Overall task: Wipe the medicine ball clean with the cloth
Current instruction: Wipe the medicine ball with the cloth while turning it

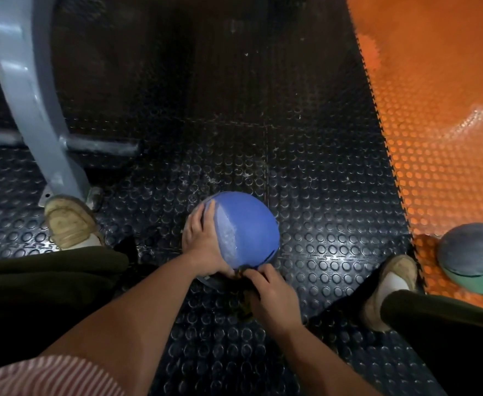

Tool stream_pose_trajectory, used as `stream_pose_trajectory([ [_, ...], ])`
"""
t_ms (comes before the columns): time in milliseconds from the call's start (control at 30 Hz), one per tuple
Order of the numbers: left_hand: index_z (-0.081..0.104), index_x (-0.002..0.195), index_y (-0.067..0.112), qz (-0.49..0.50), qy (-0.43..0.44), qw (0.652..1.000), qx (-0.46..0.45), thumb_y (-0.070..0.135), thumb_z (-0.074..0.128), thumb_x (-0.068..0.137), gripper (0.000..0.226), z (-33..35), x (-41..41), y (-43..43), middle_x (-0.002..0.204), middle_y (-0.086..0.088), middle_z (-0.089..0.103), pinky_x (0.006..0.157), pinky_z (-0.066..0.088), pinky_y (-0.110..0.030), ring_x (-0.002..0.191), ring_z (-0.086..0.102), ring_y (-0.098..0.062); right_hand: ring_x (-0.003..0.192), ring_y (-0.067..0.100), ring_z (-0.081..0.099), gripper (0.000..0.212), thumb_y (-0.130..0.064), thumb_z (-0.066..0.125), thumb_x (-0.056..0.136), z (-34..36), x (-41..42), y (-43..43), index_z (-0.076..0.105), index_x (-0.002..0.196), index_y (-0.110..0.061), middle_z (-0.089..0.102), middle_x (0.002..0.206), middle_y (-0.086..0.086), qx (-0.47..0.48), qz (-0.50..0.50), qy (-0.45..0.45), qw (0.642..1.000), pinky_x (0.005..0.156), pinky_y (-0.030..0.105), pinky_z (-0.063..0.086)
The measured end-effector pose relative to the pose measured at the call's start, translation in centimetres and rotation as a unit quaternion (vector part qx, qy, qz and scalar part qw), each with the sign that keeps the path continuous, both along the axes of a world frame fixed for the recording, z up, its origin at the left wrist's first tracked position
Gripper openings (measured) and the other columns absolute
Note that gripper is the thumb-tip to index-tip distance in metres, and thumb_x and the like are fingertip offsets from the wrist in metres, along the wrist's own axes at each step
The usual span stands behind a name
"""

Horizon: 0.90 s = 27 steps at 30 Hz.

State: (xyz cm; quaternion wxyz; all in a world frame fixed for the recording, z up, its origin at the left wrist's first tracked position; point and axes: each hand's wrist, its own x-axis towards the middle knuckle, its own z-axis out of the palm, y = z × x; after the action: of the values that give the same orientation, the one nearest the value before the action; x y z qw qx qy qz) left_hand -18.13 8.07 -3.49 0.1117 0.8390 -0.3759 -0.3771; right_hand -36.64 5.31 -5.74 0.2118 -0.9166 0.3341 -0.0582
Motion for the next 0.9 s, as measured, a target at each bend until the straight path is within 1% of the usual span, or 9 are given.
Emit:
stream_pose_trajectory([
  [100, -0.027, 0.146, 0.032, -0.013, -0.008, 1.000, 0.006, 0.035, 0.094, 0.053, 0.153, -0.1, 0.1, 0.3, 0.155, 0.000, -0.026, 0.119, 0.002, -0.047, 0.146, -0.017, -0.027, 0.061, 0.019, 0.061, 0.030, -0.020, 0.054, 0.069, 1.0, 0.0, 0.0, 0.065, 0.096, -0.025, 0.058, 0.083, -0.002, 0.006, -0.015, -0.024, 1.000, 0.039, 0.021, 0.038],
  [200, -0.031, 0.144, 0.034, -0.018, -0.010, 1.000, 0.022, 0.030, 0.085, 0.068, 0.139, -0.4, -0.2, 0.4, 0.154, -0.001, -0.031, 0.121, 0.001, -0.045, 0.146, -0.022, -0.028, 0.066, 0.020, 0.058, 0.026, -0.019, 0.057, 0.081, 3.9, 4.1, -2.0, 0.067, 0.106, -0.021, 0.059, 0.088, 0.000, -0.002, -0.056, -0.072, 0.996, 0.043, 0.024, 0.039],
  [333, -0.043, 0.132, 0.037, -0.040, -0.011, 0.998, 0.039, 0.031, 0.077, 0.076, 0.133, -0.3, -1.1, 0.9, 0.152, 0.000, -0.038, 0.121, -0.001, -0.044, 0.144, -0.029, -0.025, 0.092, 0.027, 0.054, 0.029, -0.022, 0.045, 0.098, 5.4, 9.2, -5.0, 0.061, 0.121, -0.018, 0.054, 0.105, 0.007, -0.008, -0.056, 0.010, 0.998, 0.063, 0.036, 0.046],
  [400, -0.034, 0.141, 0.038, -0.024, 0.001, 0.999, 0.032, 0.017, 0.074, 0.075, 0.129, -0.4, -1.0, 0.8, 0.153, 0.002, -0.035, 0.121, 0.000, -0.044, 0.145, -0.027, -0.024, 0.091, 0.029, 0.053, 0.030, -0.020, 0.043, 0.098, 4.9, 9.0, -4.6, 0.060, 0.123, -0.018, 0.052, 0.105, 0.008, 0.014, -0.056, 0.024, 0.998, 0.063, 0.038, 0.047],
  [500, -0.027, 0.145, 0.039, -0.007, 0.012, 1.000, 0.016, 0.006, 0.072, 0.073, 0.127, -0.3, -0.4, 0.6, 0.155, 0.003, -0.030, 0.121, 0.002, -0.046, 0.145, -0.024, -0.024, 0.071, 0.030, 0.057, 0.031, -0.009, 0.060, 0.084, 3.5, 6.2, -2.4, 0.067, 0.113, -0.016, 0.056, 0.092, 0.008, 0.030, -0.050, -0.014, 0.998, 0.046, 0.032, 0.044],
  [667, -0.026, 0.147, 0.033, -0.027, 0.012, 0.999, 0.016, 0.026, 0.092, 0.057, 0.148, -0.2, 0.4, 0.2, 0.155, 0.002, -0.028, 0.121, 0.003, -0.048, 0.146, -0.021, -0.025, 0.063, 0.024, 0.061, 0.035, -0.019, 0.055, 0.067, 1.6, 0.8, 1.4, 0.067, 0.100, -0.022, 0.057, 0.085, -0.001, 0.051, -0.014, 0.023, 0.998, 0.038, 0.027, 0.043],
  [733, -0.026, 0.147, 0.033, -0.033, 0.003, 0.999, 0.018, 0.030, 0.093, 0.056, 0.150, -0.3, 0.3, 0.1, 0.154, 0.002, -0.029, 0.121, 0.004, -0.049, 0.146, -0.021, -0.025, 0.062, 0.021, 0.062, 0.031, -0.024, 0.052, 0.069, 1.9, 0.7, 1.1, 0.069, 0.095, -0.024, 0.058, 0.084, -0.003, 0.050, -0.031, 0.024, 0.998, 0.038, 0.024, 0.041],
  [800, -0.026, 0.147, 0.034, -0.022, 0.006, 1.000, 0.019, 0.021, 0.088, 0.064, 0.141, -0.4, 0.2, -0.1, 0.155, 0.001, -0.030, 0.121, 0.004, -0.046, 0.146, -0.021, -0.025, 0.061, 0.021, 0.060, 0.029, -0.026, 0.051, 0.077, 3.0, 2.4, -0.3, 0.070, 0.099, -0.024, 0.058, 0.085, -0.002, 0.027, -0.063, -0.007, 0.998, 0.041, 0.022, 0.037],
  [900, -0.027, 0.146, 0.036, -0.010, 0.006, 1.000, 0.023, 0.012, 0.077, 0.072, 0.130, -0.6, 0.1, -0.2, 0.155, 0.001, -0.030, 0.121, 0.004, -0.043, 0.146, -0.020, -0.024, 0.085, 0.026, 0.058, 0.031, -0.023, 0.049, 0.094, 5.0, 7.4, -4.0, 0.061, 0.122, -0.024, 0.053, 0.107, 0.004, 0.009, -0.098, -0.002, 0.995, 0.057, 0.029, 0.039],
])
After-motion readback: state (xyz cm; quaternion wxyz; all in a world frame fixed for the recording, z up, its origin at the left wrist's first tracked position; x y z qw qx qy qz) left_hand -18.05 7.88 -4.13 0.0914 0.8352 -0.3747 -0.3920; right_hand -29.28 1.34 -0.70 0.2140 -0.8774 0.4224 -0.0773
